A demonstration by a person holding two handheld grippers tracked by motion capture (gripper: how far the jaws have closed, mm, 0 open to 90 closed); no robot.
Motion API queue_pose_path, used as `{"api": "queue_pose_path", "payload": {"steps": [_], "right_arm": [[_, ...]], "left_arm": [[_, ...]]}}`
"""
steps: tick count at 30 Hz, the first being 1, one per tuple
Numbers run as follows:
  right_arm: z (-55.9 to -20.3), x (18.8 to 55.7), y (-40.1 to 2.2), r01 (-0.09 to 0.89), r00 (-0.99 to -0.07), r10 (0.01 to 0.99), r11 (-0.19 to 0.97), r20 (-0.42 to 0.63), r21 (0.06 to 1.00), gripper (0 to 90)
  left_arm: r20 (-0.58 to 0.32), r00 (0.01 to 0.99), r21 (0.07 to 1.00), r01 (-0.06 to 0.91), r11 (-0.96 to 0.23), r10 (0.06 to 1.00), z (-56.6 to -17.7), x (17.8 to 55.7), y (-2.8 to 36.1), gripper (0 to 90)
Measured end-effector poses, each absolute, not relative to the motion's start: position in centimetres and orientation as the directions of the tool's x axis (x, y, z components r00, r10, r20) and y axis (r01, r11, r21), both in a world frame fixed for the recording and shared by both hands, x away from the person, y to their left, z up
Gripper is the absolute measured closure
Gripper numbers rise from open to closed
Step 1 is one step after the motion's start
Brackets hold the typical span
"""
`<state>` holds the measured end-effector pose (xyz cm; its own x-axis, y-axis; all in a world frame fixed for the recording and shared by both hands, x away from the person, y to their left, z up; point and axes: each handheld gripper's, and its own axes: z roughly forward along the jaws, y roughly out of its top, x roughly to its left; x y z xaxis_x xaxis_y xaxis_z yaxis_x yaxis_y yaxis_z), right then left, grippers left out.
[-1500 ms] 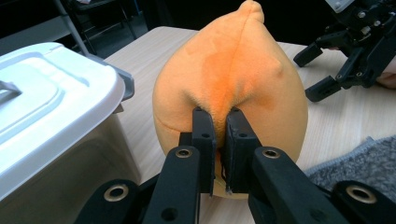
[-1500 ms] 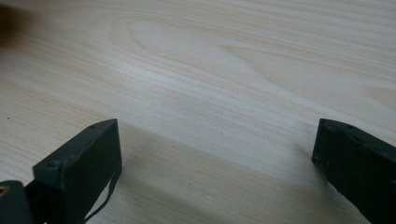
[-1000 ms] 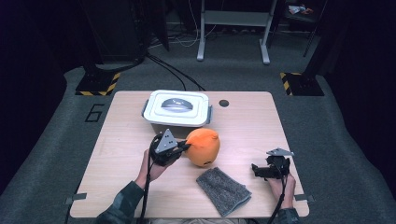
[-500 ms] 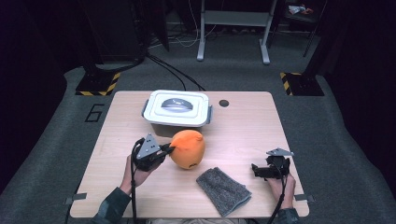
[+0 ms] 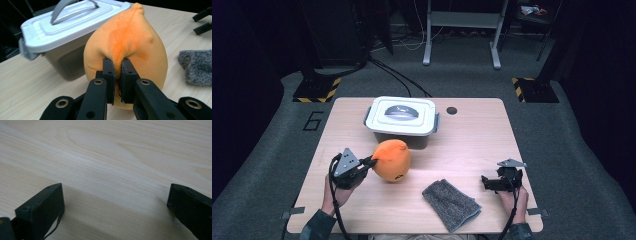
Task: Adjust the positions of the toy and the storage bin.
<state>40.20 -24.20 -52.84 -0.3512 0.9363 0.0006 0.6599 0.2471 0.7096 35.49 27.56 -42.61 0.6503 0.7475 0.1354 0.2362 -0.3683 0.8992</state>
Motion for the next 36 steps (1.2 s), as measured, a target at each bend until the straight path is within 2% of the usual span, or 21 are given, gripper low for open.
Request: {"api": "queue_pose_path", "payload": {"steps": [13, 23, 29, 31, 36], "right_arm": [[-52.8, 40.2, -24.1, 0.662, -0.345, 0.939, 0.237, 0.008, 0.711, 0.2], [-52.9, 40.2, -24.1, 0.663, -0.345, 0.938, 0.239, 0.006, 0.710, 0.1], [-52.9, 40.2, -24.1, 0.663, -0.343, 0.939, 0.237, 0.007, 0.710, 0.1], [-52.9, 40.2, -24.1, 0.663, -0.343, 0.939, 0.238, 0.007, 0.710, 0.1], [-52.8, 40.2, -24.0, 0.666, -0.341, 0.940, 0.235, 0.010, 0.708, 0.1]], "left_arm": [[0.112, 0.567, 0.898, 0.293, -0.327, 0.816, -43.2, 33.8, 31.7, 84.3], [0.034, 0.441, 0.885, 0.403, -0.232, 0.897, -44.6, 33.8, 34.1, 84.0], [0.033, 0.358, 0.868, 0.453, -0.205, 0.933, -45.2, 34.4, 35.0, 82.0], [0.033, 0.312, 0.856, 0.482, -0.188, 0.949, -45.4, 35.0, 35.7, 75.3], [0.022, 0.283, 0.845, 0.507, -0.170, 0.959, -45.7, 36.3, 36.9, 66.8]]}}
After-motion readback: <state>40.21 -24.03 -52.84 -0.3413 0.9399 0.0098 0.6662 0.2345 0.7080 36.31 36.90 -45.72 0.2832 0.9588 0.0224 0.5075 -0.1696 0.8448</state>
